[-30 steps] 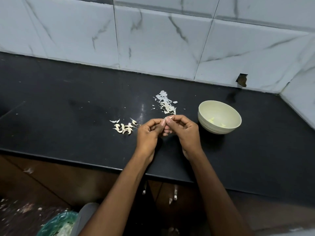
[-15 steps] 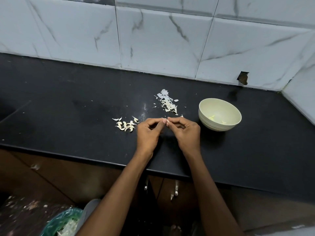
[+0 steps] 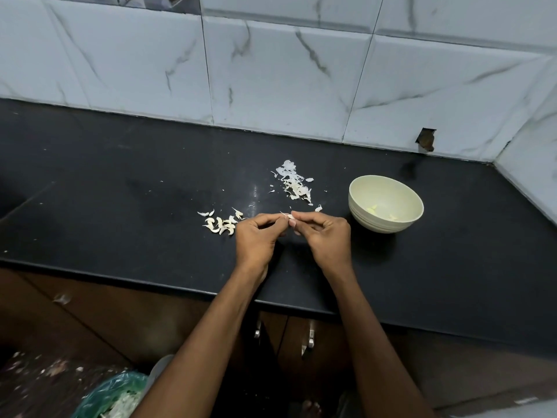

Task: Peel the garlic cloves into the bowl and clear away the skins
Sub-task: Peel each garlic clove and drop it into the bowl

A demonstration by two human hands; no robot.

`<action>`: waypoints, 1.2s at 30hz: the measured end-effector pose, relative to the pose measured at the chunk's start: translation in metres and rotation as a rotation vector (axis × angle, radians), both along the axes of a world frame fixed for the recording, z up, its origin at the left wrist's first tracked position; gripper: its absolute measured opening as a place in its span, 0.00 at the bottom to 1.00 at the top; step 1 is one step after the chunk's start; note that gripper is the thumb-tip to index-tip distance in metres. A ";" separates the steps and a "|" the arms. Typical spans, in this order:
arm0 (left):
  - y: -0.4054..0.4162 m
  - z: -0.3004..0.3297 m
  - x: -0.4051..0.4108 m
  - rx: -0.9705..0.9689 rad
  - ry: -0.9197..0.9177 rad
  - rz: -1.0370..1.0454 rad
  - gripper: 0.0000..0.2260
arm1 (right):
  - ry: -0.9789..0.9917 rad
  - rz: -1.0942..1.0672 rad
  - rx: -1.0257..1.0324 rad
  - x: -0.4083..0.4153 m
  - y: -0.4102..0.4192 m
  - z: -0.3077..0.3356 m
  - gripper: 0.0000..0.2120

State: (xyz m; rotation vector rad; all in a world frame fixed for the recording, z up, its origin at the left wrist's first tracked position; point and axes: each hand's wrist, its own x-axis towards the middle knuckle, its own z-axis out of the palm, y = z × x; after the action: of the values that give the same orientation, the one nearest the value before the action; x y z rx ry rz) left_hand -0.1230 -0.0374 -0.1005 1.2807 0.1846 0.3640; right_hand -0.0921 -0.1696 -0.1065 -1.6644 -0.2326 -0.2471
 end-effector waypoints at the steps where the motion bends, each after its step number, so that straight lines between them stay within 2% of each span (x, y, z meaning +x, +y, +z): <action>1: -0.001 0.002 -0.001 -0.009 0.007 0.004 0.06 | -0.009 -0.004 -0.019 0.000 0.001 -0.001 0.09; 8: -0.004 0.011 -0.004 -0.050 0.025 -0.014 0.15 | -0.064 -0.013 -0.094 -0.002 0.006 -0.002 0.09; 13: -0.005 0.011 -0.003 -0.042 0.041 -0.008 0.07 | -0.023 0.019 -0.053 -0.001 0.008 -0.003 0.07; 19: -0.009 0.006 0.000 -0.006 0.025 0.021 0.06 | 0.086 0.091 0.025 0.001 0.008 -0.001 0.08; 24: -0.006 -0.005 0.006 0.072 -0.011 0.072 0.07 | 0.164 0.123 0.186 0.002 0.000 0.005 0.10; 29: -0.003 -0.008 0.009 0.003 -0.025 -0.021 0.05 | 0.186 0.107 0.310 0.002 -0.003 0.008 0.08; 36: 0.000 -0.012 0.010 -0.026 0.001 -0.095 0.05 | 0.208 0.083 0.299 0.001 -0.002 0.009 0.08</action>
State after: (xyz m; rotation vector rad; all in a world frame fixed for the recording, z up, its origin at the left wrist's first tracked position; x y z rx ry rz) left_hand -0.1127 -0.0377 -0.1128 1.2596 0.1288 0.2789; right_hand -0.0914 -0.1719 -0.0977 -1.3689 -0.1016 -0.0413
